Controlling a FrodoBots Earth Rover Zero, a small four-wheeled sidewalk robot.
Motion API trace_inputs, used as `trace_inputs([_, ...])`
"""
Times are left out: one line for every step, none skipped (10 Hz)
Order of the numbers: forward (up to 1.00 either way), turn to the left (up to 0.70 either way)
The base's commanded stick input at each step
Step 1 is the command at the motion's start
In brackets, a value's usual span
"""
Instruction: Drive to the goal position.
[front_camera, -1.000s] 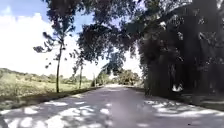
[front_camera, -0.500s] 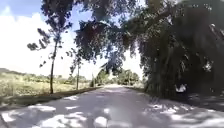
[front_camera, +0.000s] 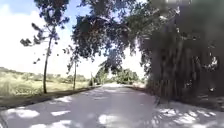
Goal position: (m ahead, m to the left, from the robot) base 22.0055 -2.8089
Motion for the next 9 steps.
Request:
trace_inputs([0.85,0.0])
trace_inputs([0.85,0.0])
trace_inputs([0.85,0.0])
trace_inputs([0.85,0.0])
trace_inputs([0.85,0.0])
trace_inputs([0.85,0.0])
trace_inputs([0.85,0.0])
trace_inputs([0.85,0.0])
trace_inputs([0.85,0.0])
